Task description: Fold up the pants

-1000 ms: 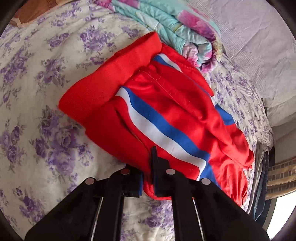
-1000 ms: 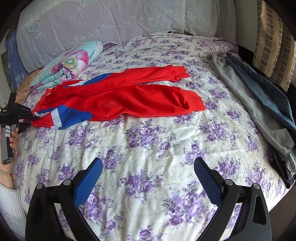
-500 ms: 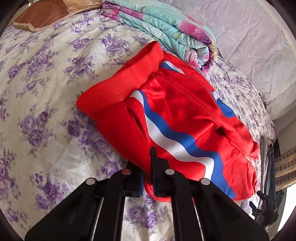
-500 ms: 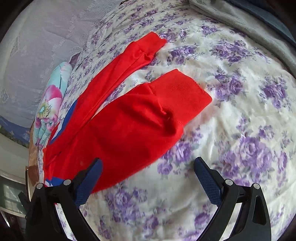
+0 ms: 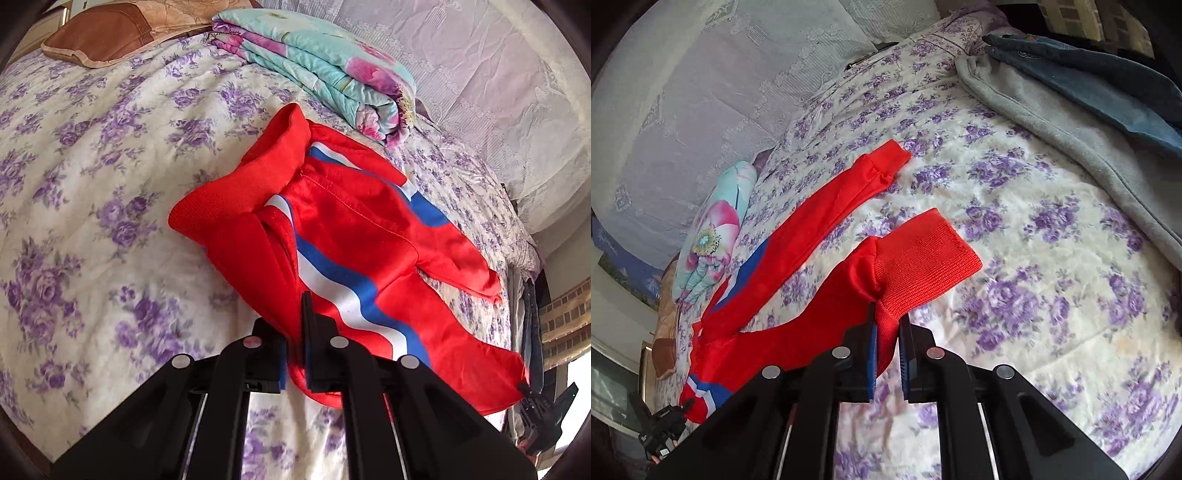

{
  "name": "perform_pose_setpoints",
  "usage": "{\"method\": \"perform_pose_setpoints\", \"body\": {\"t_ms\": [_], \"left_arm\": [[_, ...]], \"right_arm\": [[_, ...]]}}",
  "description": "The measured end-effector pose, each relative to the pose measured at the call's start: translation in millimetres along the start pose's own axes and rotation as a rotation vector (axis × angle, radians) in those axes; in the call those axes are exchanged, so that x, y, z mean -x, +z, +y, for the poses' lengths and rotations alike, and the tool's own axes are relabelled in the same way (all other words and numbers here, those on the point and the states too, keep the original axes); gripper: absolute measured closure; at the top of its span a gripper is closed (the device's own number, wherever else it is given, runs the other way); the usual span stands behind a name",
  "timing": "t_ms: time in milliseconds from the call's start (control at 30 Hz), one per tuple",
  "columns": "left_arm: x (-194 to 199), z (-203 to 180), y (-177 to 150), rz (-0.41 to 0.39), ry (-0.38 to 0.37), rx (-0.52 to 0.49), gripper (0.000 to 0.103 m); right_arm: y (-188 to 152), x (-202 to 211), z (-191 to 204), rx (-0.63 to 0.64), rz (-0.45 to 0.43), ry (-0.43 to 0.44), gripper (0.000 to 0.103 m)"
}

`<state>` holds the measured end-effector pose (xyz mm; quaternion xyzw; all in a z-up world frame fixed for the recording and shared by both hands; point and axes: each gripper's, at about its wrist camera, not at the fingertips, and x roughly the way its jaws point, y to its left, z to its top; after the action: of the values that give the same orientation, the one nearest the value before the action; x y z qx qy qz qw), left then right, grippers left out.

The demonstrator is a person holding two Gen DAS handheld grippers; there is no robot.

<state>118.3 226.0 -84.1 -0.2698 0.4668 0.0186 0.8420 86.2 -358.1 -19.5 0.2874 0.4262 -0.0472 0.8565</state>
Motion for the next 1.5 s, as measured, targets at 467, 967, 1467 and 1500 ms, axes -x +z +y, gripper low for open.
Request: {"method": "perform_pose_setpoints", "body": {"t_ms": [467,967,1467,1500], "left_arm": [[85.0,-0.5,-14.7,-0.224,0.234,-0.160,0.025],[-115.8,-71.7,127.0,0.212,0.199,-0.297,0.062],[-133.8,-67.5,115.3,0.221,0.237,-0.362,0.065],[-134.2,-71.5,115.2,0.224,0.254,-0.384,0.064]], "right_arm": [[5.4,9.4,11.8,0.176,-0.042,-0.210,0.023],[169.3,-209.6,42.7,0.028,0.229,-0.090,0.028],[136.9,-193.2,26.8,0.107,0.248,-0.252,0.063],[135.1,-196.7,29.5,0.153,0.215,-0.250,0.059]]}}
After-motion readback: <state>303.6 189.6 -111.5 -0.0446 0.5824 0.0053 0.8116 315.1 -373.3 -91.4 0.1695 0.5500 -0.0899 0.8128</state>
